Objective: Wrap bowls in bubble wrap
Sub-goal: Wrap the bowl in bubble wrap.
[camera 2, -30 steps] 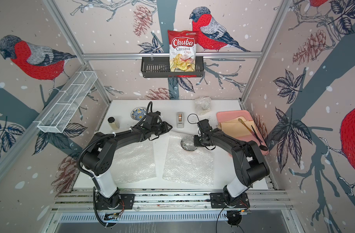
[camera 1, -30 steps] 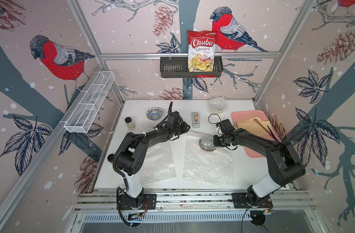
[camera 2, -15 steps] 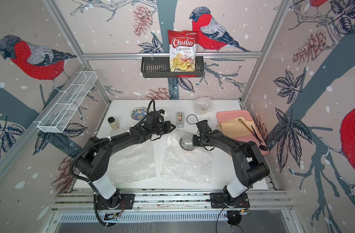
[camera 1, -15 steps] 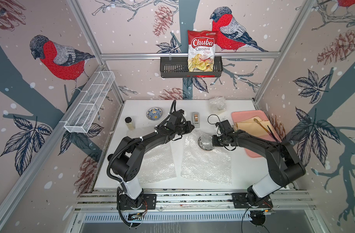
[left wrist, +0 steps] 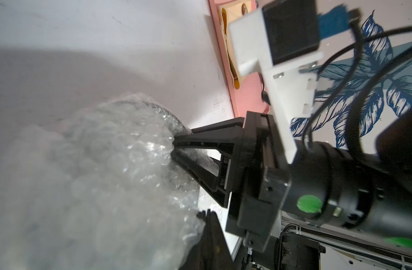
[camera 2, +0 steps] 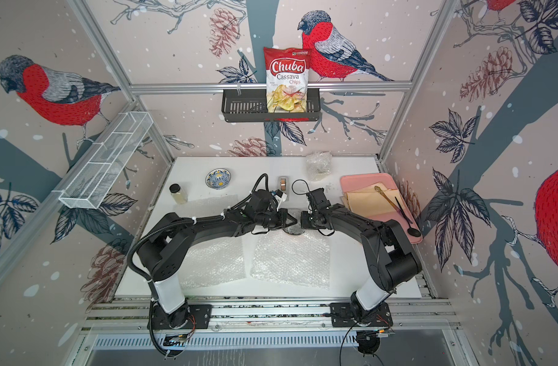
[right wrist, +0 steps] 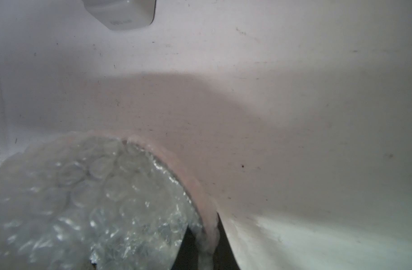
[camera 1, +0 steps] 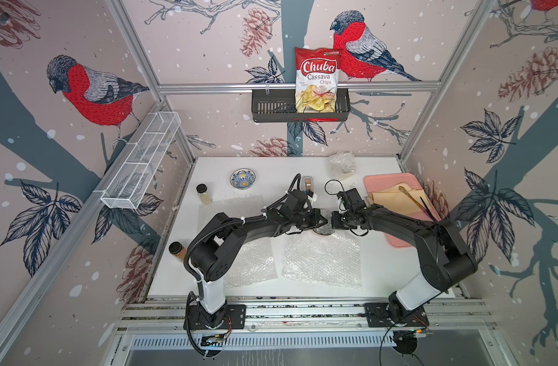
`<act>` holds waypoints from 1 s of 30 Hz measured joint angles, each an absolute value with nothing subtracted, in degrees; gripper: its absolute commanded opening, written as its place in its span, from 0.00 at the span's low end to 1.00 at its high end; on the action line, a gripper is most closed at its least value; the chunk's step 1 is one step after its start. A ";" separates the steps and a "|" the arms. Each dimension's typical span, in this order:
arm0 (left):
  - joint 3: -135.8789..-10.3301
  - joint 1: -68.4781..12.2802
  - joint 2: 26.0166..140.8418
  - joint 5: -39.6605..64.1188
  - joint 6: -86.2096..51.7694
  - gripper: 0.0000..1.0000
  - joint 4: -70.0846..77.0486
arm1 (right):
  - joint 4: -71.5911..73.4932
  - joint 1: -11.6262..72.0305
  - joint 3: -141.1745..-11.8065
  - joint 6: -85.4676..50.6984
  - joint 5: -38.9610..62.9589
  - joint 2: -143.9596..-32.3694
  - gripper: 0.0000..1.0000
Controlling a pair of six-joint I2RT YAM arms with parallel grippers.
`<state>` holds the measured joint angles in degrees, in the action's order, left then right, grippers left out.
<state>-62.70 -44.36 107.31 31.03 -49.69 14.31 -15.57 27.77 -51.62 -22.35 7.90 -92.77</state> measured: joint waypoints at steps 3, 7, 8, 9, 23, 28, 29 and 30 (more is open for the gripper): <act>-63.35 -45.10 110.17 30.74 -49.65 0.00 14.24 | -15.55 27.79 -51.62 -22.41 8.03 -92.71 0.10; -64.66 -45.34 113.19 29.41 -48.93 0.00 12.51 | -15.53 27.83 -51.51 -22.41 8.47 -92.38 0.13; -65.30 -45.34 113.84 28.97 -48.18 0.00 12.16 | -15.51 27.83 -51.42 -22.44 8.73 -92.25 0.15; -65.65 -45.36 114.24 28.25 -47.75 0.00 11.99 | -15.51 27.83 -51.42 -22.46 8.99 -92.14 0.17; -67.72 -45.54 115.15 22.48 -42.94 0.00 5.30 | -15.53 23.33 -52.03 -22.17 18.52 -88.09 0.70; -68.29 -45.54 115.15 22.00 -42.00 0.00 4.03 | -14.55 23.24 -53.45 -21.08 22.68 -89.23 0.74; -68.29 -45.54 115.15 21.98 -42.00 0.00 3.97 | -13.93 23.35 -53.69 -21.08 23.18 -90.13 0.75; -68.29 -45.54 115.15 21.98 -42.00 0.00 3.92 | -13.58 23.42 -53.87 -21.10 23.51 -90.89 0.74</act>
